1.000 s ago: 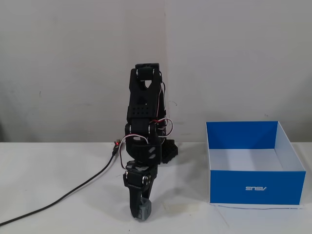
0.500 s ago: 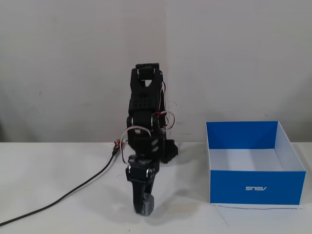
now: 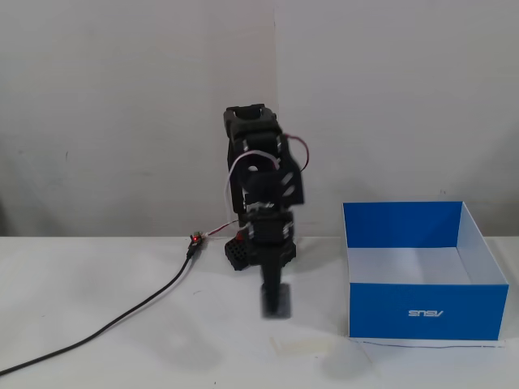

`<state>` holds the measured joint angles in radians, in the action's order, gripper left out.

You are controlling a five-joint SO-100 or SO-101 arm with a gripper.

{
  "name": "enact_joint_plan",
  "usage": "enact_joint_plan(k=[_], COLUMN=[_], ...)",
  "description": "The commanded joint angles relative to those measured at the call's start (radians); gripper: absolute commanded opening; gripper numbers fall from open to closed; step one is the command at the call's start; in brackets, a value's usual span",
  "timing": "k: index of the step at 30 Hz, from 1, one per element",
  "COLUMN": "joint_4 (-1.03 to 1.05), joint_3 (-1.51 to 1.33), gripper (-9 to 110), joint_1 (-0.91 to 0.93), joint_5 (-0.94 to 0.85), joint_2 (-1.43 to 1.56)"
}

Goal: Pick the gray block and keep it in the box.

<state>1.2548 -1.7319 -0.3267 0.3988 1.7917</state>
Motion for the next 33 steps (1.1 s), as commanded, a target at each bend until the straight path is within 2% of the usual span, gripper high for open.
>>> enact_joint_plan(k=[1,18,33], joint_4=[0.025,0.071,-0.120], joint_3=[0.086,-0.006,-0.258], gripper=[8,10,11], joint_1=[-0.107,-0.615,-0.853], joint_5=[-0.023,-0.018,-0.025], joint_2=[0.141,0.324,0.383])
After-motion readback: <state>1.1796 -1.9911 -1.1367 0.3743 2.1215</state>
